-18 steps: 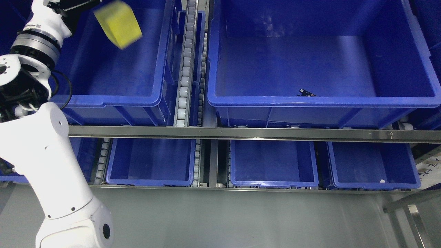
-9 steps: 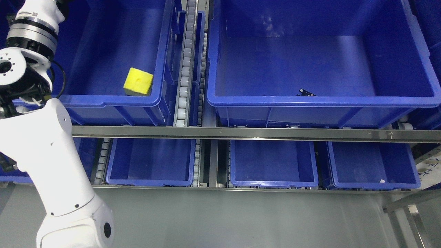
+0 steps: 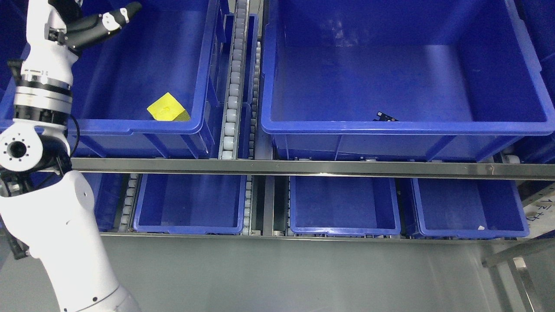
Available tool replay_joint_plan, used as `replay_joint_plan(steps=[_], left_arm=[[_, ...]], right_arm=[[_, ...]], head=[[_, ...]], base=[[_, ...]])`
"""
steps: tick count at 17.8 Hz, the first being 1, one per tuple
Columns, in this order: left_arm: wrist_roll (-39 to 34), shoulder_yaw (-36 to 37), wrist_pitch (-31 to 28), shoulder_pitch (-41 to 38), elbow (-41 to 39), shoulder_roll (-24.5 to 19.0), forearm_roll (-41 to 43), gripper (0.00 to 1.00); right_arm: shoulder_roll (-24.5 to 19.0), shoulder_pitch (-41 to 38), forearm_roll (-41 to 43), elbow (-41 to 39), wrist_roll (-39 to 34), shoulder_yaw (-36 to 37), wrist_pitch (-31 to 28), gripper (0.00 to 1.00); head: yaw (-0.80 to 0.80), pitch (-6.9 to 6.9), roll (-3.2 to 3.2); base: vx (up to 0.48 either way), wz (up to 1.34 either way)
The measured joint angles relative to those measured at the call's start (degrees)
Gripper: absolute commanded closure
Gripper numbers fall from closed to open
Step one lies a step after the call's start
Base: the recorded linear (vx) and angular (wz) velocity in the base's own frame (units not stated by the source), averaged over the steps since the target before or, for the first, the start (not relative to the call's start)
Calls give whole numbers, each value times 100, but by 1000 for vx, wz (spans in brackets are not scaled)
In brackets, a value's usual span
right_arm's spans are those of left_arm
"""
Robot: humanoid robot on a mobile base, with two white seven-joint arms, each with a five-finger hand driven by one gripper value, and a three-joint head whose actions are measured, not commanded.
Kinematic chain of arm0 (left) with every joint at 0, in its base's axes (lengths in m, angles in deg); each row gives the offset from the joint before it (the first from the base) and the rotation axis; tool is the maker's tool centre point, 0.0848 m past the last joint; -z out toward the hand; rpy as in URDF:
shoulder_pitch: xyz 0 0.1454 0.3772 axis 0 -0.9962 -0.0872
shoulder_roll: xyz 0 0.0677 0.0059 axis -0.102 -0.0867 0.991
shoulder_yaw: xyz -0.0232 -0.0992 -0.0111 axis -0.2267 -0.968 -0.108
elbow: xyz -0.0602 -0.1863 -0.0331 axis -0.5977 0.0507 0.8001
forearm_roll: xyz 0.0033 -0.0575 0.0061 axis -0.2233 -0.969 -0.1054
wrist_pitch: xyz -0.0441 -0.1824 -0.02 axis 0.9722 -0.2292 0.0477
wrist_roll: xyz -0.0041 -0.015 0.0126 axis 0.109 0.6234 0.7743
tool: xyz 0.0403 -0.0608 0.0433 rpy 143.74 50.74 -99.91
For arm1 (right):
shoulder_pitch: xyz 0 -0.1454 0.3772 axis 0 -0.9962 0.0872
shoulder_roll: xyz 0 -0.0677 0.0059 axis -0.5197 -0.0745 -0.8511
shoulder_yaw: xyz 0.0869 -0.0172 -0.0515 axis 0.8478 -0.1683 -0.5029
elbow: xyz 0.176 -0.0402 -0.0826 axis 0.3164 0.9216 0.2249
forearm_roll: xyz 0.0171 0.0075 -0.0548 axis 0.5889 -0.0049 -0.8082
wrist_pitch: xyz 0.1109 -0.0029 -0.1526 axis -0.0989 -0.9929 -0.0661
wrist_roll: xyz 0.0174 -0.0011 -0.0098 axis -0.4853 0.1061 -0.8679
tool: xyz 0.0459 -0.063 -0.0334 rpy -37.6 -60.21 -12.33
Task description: Move yellow foam block to right shelf middle
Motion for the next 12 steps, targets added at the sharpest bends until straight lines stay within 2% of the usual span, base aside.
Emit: replay_joint_plan(steps=[12], left_arm=[[-396,-32,-116,-636,-9,3,-198,0]], right_arm=[[0,0,0,0,0,0,0,0]], head=[[0,0,0]], base=[[0,0]])
